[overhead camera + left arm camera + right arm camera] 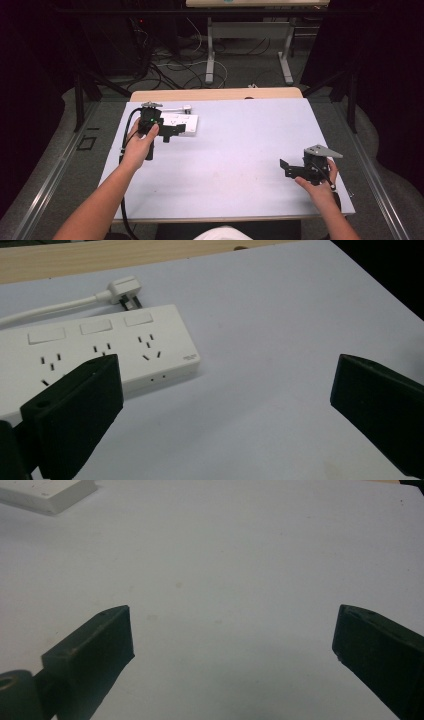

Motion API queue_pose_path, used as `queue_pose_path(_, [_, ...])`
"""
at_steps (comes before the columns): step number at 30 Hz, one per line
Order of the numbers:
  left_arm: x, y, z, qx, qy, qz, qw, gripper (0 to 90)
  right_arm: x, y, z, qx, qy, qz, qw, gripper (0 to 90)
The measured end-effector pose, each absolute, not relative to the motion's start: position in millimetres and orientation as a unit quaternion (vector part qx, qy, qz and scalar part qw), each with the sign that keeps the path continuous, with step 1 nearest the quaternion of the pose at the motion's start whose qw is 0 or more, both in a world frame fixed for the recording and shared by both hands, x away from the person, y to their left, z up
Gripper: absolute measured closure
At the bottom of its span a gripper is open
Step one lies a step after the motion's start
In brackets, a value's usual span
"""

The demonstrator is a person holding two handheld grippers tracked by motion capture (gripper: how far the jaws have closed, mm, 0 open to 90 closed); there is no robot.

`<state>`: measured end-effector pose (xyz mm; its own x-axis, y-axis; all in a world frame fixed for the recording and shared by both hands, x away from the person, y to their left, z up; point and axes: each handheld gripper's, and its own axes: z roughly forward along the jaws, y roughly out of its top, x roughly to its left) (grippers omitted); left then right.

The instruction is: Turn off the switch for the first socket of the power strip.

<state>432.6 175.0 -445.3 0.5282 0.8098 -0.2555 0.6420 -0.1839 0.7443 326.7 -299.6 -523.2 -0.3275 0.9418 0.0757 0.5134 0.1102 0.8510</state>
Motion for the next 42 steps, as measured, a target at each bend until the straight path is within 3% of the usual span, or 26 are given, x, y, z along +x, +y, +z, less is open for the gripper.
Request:
queue_pose_path(15, [379, 173, -451, 0.775, 0.429, 0.122, 0.448, 2.5, 326, -300, -522, 0.518, 0.699, 0.419, 0.259, 2.4])
queue_pose_path(29, [336, 210, -474, 0.745, 0.448, 0.121, 0.479, 2.6, 325, -300, -522, 0.517, 0.7, 0.419, 0.259, 2.4])
queue_pose_path(42, [330, 246, -505, 0.708, 0.487, 0.118, 0.497, 2.6, 325, -299, -523, 0.522, 0.697, 0.418, 0.258, 2.4])
